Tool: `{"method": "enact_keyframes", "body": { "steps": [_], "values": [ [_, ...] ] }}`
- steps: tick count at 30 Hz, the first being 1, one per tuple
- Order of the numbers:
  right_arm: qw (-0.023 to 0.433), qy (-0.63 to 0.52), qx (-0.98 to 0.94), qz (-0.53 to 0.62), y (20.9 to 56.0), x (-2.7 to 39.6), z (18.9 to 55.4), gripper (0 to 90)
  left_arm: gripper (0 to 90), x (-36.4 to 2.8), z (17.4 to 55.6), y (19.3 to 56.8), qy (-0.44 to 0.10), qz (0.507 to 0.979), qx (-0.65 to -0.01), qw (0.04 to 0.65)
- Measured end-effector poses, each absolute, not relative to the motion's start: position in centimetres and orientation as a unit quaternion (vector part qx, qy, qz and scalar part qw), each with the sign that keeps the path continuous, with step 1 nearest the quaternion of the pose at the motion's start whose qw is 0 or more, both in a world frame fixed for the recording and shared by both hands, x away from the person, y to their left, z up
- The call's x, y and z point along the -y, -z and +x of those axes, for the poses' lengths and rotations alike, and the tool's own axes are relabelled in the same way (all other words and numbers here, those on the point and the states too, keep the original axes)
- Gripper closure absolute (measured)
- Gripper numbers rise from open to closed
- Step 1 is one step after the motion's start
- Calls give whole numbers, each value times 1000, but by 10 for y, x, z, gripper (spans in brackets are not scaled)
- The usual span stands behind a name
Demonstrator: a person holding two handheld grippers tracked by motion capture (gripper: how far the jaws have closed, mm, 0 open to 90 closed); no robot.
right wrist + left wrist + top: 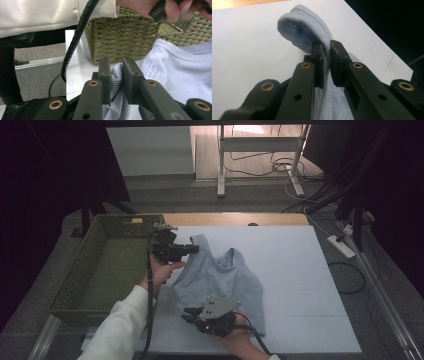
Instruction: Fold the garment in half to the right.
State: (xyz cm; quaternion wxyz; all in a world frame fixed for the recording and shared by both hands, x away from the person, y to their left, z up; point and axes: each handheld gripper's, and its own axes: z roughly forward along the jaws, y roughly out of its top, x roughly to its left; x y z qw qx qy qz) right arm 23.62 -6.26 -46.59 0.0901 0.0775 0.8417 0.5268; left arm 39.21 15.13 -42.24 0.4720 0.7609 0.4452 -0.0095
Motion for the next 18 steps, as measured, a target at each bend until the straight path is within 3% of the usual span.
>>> {"method": "enact_keyframes", "body": {
  "steps": [18],
  "values": [
    [87, -524, -843, 80, 471, 59, 240, 775, 819, -150, 400, 428, 9, 765, -451, 460]
  ]
}}
